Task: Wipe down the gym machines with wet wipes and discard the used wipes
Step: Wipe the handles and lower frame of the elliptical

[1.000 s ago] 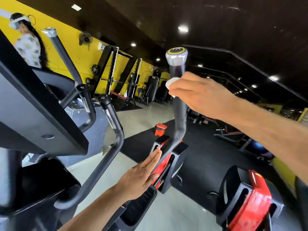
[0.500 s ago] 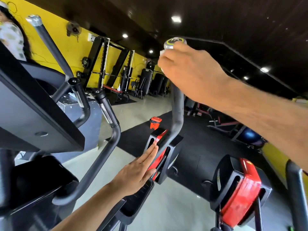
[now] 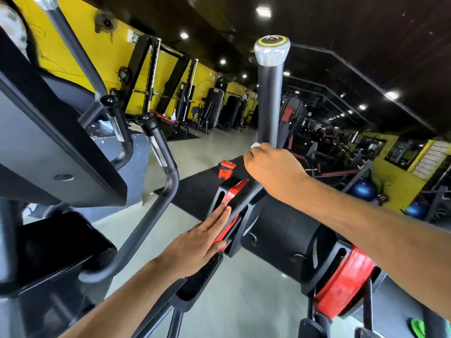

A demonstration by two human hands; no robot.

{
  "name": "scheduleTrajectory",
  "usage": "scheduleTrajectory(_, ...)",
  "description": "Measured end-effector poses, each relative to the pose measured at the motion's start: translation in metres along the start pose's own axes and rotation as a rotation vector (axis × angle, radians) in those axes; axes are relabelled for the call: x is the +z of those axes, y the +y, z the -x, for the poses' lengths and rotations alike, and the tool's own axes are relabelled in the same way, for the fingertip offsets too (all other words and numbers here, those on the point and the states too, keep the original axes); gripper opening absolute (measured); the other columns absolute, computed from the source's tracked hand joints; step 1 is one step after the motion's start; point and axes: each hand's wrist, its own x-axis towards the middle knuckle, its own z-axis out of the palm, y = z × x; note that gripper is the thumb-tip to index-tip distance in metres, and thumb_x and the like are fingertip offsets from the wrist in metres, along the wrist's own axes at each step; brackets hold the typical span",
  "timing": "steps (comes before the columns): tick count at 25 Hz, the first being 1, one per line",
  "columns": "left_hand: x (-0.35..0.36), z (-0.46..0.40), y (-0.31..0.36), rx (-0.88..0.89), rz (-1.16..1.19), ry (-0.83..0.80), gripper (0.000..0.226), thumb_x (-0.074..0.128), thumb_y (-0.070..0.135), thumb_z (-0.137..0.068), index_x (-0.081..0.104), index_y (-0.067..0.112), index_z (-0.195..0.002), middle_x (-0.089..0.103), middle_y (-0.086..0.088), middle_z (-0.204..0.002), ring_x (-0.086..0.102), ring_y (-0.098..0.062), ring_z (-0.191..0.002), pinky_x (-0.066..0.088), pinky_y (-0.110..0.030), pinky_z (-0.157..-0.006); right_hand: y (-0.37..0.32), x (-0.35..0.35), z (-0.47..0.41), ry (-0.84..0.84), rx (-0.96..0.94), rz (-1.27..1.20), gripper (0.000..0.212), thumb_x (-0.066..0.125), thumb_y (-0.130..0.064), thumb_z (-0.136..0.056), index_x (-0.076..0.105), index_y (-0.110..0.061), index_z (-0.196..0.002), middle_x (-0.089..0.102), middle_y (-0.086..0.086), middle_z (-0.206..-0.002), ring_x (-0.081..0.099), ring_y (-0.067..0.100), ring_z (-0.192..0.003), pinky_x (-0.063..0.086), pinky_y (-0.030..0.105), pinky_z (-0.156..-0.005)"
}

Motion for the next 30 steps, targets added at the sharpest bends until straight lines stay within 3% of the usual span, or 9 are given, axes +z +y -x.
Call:
scheduleTrajectory(6, 0.0, 0.006, -0.001, 0.002, -0.013, -0.01, 0.076, 0.033, 0.05, -0.11, -0.019, 0.032, -0.162, -0.032, 0.026, -0.164, 0.039, -0.009, -0.149, 0.056, -0.033, -0.1, -0.018, 0.032, 0.002, -0.091, 0.086, -0.262, 0.038, 0.061, 0.01, -0.081, 0.058, -0.012, -0.112, 0.065, 0.007, -0.107, 0.071, 0.027, -0.091, 0.049, 0.035, -0.061)
scheduleTrajectory(9, -0.001, 0.005, -0.001, -0.002, -0.007, -0.012, 0.076, 0.033, 0.05, -0.11, -0.02, 0.034, -0.161, -0.033, 0.028, -0.163, 0.039, -0.007, -0.149, 0.055, -0.031, -0.101, -0.003, 0.02, -0.003, -0.045, 0.118, -0.499, 0.038, 0.053, 0.011, -0.086, 0.059, -0.016, -0.112, 0.066, 0.006, -0.1, 0.063, 0.031, -0.085, 0.055, 0.04, -0.066)
scheduleTrajectory(12, -0.001, 0.005, 0.0, -0.002, -0.004, -0.007, 0.077, 0.034, 0.05, -0.109, -0.021, 0.035, -0.161, -0.032, 0.028, -0.163, 0.045, -0.009, -0.145, 0.055, -0.031, -0.1, 0.033, -0.01, 0.003, 0.326, 0.108, -0.588, 0.025, 0.061, -0.001, -0.094, 0.069, -0.018, -0.112, 0.057, -0.005, -0.085, 0.045, 0.016, -0.083, 0.058, 0.041, -0.067)
scheduleTrajectory(14, 0.0, 0.005, 0.001, 0.0, 0.006, -0.004, 0.077, 0.036, 0.049, -0.11, -0.02, 0.035, -0.161, -0.031, 0.029, -0.163, 0.044, -0.009, -0.146, 0.055, -0.031, -0.101, 0.056, -0.04, 0.008, 0.671, 0.02, -0.516, 0.027, 0.057, -0.003, -0.094, 0.073, -0.013, -0.113, 0.063, 0.0, -0.094, 0.051, 0.018, -0.091, 0.053, 0.037, -0.079)
scheduleTrajectory(16, -0.001, 0.005, 0.002, 0.003, 0.015, 0.0, 0.077, 0.036, 0.049, -0.11, -0.02, 0.036, -0.161, -0.031, 0.03, -0.163, 0.041, -0.008, -0.148, 0.053, -0.031, -0.104, 0.078, -0.068, 0.005, 0.78, -0.103, -0.293, 0.029, 0.05, -0.002, -0.092, 0.071, -0.007, -0.11, 0.069, 0.006, -0.104, 0.053, 0.025, -0.106, 0.046, 0.04, -0.089)
scheduleTrajectory(19, -0.003, 0.006, 0.005, -0.004, 0.01, 0.001, 0.076, 0.036, 0.049, -0.11, -0.02, 0.036, -0.16, -0.032, 0.031, -0.162, 0.038, -0.005, -0.149, 0.052, -0.029, -0.104, 0.104, -0.107, -0.016, 0.522, -0.236, -0.015, 0.027, 0.041, -0.004, -0.09, 0.065, -0.006, -0.102, 0.068, 0.009, -0.094, 0.052, 0.035, -0.115, 0.038, 0.051, -0.1)
scheduleTrajectory(23, -0.004, 0.006, 0.007, -0.004, 0.0, 0.0, 0.075, 0.034, 0.05, -0.11, -0.02, 0.037, -0.16, -0.032, 0.032, -0.161, 0.035, -0.004, -0.15, 0.052, -0.029, -0.104, 0.121, -0.132, -0.05, 0.3, -0.277, -0.02, 0.015, 0.052, -0.002, -0.09, 0.061, -0.014, -0.093, 0.061, 0.002, -0.077, 0.056, 0.025, -0.081, 0.044, 0.047, -0.092)
scheduleTrajectory(26, -0.006, 0.007, 0.007, -0.007, -0.001, -0.009, 0.075, 0.034, 0.05, -0.11, -0.022, 0.038, -0.159, -0.033, 0.032, -0.161, 0.032, -0.004, -0.152, 0.05, -0.029, -0.106, 0.133, -0.155, -0.066, 0.115, -0.136, -0.47, 0.018, 0.056, -0.013, -0.093, 0.074, -0.017, -0.095, 0.066, -0.011, -0.083, 0.062, 0.009, -0.079, 0.048, 0.019, -0.075)
scheduleTrajectory(30, -0.008, 0.008, 0.008, -0.013, 0.01, -0.009, 0.075, 0.034, 0.05, -0.11, -0.023, 0.041, -0.158, -0.033, 0.034, -0.16, 0.032, -0.003, -0.151, 0.049, -0.032, -0.108, 0.168, -0.132, -0.073, 0.089, 0.101, -1.323, 0.015, 0.067, -0.011, -0.092, 0.078, -0.018, -0.097, 0.077, 0.003, -0.102, 0.072, 0.019, -0.104, 0.058, 0.032, -0.092)
